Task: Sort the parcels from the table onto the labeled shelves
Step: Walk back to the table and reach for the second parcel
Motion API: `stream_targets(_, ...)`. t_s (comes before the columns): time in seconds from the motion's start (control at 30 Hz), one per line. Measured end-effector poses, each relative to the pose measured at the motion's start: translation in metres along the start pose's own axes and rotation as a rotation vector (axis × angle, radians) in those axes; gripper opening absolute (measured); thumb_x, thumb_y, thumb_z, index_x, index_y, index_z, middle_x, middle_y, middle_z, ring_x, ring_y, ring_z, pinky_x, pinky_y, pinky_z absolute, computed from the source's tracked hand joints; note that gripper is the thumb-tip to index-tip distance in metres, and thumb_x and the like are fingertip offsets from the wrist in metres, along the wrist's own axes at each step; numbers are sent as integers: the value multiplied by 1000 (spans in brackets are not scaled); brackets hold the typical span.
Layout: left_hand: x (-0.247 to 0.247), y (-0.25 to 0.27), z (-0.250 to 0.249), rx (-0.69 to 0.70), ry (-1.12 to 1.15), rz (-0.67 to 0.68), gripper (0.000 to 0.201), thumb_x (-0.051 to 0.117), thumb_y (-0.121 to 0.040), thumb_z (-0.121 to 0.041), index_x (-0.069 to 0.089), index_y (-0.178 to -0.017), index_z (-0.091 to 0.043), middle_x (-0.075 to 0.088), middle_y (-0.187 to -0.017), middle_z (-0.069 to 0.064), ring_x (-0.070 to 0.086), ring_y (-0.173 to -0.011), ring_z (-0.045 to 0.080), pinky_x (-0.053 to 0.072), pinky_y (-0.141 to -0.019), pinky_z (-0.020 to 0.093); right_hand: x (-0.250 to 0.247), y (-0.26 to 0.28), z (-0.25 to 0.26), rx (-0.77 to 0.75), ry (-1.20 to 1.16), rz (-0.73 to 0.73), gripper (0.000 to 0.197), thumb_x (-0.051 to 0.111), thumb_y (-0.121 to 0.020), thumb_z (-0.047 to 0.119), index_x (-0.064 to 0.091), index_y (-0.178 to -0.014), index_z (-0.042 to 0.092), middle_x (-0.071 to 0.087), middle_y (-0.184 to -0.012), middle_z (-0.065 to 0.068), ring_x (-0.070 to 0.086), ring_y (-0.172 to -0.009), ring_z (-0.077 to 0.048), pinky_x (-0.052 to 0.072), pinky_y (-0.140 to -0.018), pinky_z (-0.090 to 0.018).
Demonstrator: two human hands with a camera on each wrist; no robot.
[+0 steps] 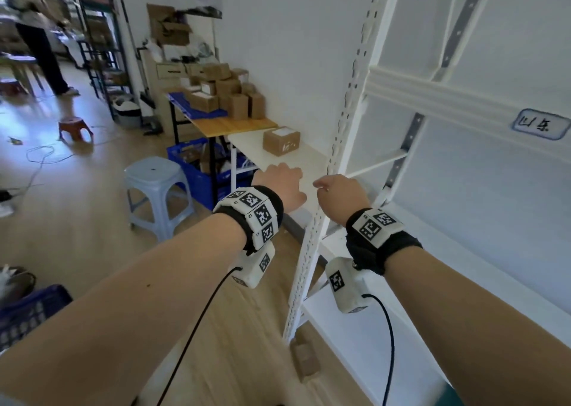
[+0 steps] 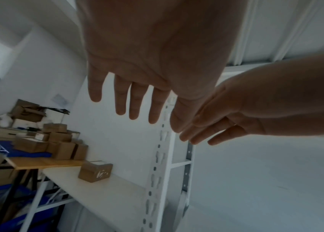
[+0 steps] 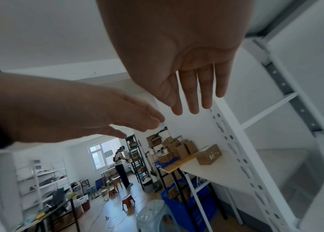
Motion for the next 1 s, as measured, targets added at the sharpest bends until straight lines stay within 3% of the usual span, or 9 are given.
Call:
stream_targets(0.13, 1, -50, 35, -59, -45, 5, 54, 46, -92, -36, 41, -144, -22, 46, -144, 10, 45, -129, 30, 39, -102, 44, 24, -66, 12, -53, -45, 74, 45, 38, -96, 14, 50, -139, 18, 46, -148, -3, 44, -135, -23, 35, -107, -31)
stream_targets(0.33, -4, -137, 79, -136, -65, 57, 57, 46, -93, -39, 38, -146, -22, 44, -145, 10, 43, -132, 32, 39, -104, 50, 39, -172, 23, -97, -74, 109, 47, 41, -95, 17, 46, -142, 17, 48, -147, -7, 46, -132, -24, 36, -104, -29)
stream_targets(0.57, 8, -206, 130, -217, -34, 60, 51, 47, -92, -38, 46, -140, -19, 51, -137, 11, 49, -125, 33, 40, -99, 46, 78, -270, 36, -85, -134, 167, 46, 43, -94, 15, 48, -139, 17, 52, -142, -8, 53, -125, -28, 40, -94, -27)
stream_targets(0.63, 14, -224, 147, -230, -27, 76, 50, 48, -92, -37, 48, -138, -18, 52, -136, 11, 49, -125, 33, 39, -100, 46, 93, -290, 40, -80, -152, 201, 45, 44, -94, 15, 49, -138, 16, 52, -142, -10, 50, -128, -28, 40, -99, -30)
stream_targets(0.8, 32, -278, 192, -232, 8, 119, 46, 51, -90, -36, 52, -132, -18, 55, -129, 10, 51, -120, 32, 40, -101, 47, 127, -353, 49, -81, -134, 227, 41, 44, -92, 13, 58, -131, 15, 53, -142, -8, 49, -129, -28, 37, -104, -32)
stream_targets(1.0, 41, -368, 254, -148, -10, 164, 49, 48, -91, -36, 49, -137, -20, 52, -134, 10, 51, -122, 32, 41, -98, 44, 156, -444, 64, 19, -120, 187, 36, 44, -90, 13, 65, -119, 18, 60, -134, -6, 56, -122, -25, 40, -95, -28)
Point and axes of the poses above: each hand's wrist, its own y-axis away from the middle knuckle, its own x-axis out of the palm, z = x × y, the point moved 4 cm from there along -y, towards the middle knuckle
